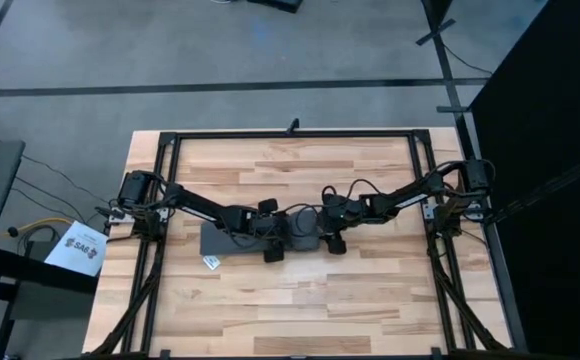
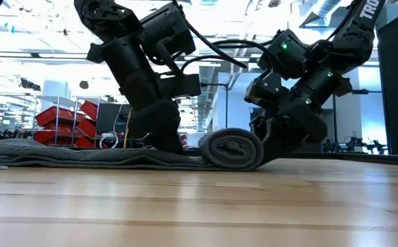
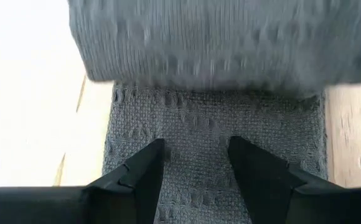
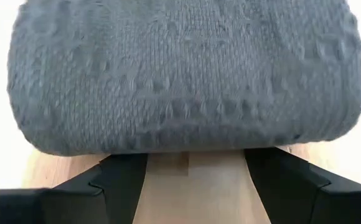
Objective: Roll towel
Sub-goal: Roll the gray towel
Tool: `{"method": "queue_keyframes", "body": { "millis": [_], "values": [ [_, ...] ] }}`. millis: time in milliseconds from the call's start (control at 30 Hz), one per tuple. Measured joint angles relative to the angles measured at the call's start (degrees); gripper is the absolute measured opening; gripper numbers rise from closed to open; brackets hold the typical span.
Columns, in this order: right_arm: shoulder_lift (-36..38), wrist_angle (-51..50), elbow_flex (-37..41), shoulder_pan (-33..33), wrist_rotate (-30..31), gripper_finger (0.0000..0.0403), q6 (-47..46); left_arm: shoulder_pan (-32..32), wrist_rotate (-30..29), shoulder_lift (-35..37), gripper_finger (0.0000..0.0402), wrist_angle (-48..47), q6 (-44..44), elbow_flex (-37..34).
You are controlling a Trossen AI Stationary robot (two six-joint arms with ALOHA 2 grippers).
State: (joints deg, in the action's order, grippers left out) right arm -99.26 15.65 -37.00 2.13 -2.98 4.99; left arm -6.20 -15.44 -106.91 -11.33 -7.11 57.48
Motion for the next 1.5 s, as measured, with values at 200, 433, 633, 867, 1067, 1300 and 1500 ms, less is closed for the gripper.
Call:
{"method": "queue_keyframes", "body": {
  "millis": [200, 433, 633, 867, 1067, 1300, 1500],
  "values": [
    [0.1, 0.5, 0.9, 0.0, 0.0, 0.0258, 0.0, 0.0, 0.1, 0.4, 0.0173, -10.8, 0.7, 5.1],
    [0.1, 1.1, 1.1, 0.0, 0.0, 0.0258, 0.5, 0.0, -0.8, 1.5, 0.0173, -17.6, 2.3, 11.5],
    [0.1, 1.4, 1.2, 0.0, -0.1, 0.0258, 0.5, -0.1, -3.8, 1.8, 0.0173, -22.0, 4.5, 16.2],
    [0.0, 2.8, 2.0, 0.0, -0.1, 0.0258, 0.1, -0.1, -3.8, 1.8, 0.0173, -12.7, 4.8, 9.1],
    [0.0, 4.6, 2.7, 0.0, -0.1, 0.0258, -0.5, -0.1, -3.8, 1.8, 0.0173, -0.5, 2.3, 0.7],
    [0.0, 4.7, 2.7, 0.0, -0.1, 0.0258, -0.9, -0.6, -3.8, 2.3, 0.0173, -8.4, 0.4, 2.6],
    [0.0, 4.7, 2.7, 0.0, -0.1, 0.0258, -1.4, -2.2, -3.8, 6.8, 0.0173, -8.4, 1.6, 6.6]
  ]
}}
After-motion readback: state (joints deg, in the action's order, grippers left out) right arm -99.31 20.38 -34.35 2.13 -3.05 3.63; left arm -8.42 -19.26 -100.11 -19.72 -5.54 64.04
